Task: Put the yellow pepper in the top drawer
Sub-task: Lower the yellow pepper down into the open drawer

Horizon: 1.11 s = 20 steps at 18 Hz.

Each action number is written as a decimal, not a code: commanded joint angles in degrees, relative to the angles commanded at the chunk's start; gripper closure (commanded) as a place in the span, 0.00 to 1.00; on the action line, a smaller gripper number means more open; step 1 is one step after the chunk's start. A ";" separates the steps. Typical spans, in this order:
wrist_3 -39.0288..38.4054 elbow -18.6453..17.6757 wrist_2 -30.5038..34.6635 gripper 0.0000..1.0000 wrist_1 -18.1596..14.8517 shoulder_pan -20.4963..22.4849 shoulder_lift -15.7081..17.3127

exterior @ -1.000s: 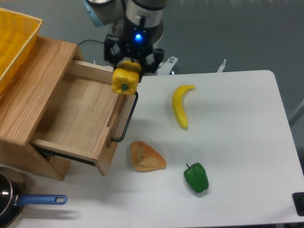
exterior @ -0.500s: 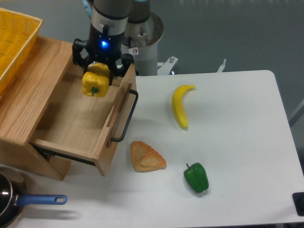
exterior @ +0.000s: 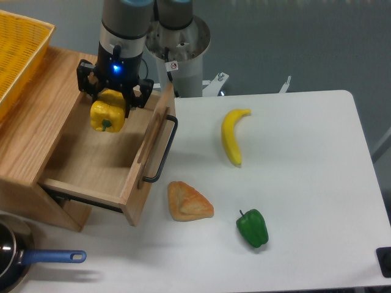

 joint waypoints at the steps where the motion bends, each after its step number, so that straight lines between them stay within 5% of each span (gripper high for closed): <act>1: -0.09 0.09 0.00 0.75 0.36 -0.17 -0.53; 20: -1.14 -0.52 3.16 0.75 0.98 -2.63 -3.43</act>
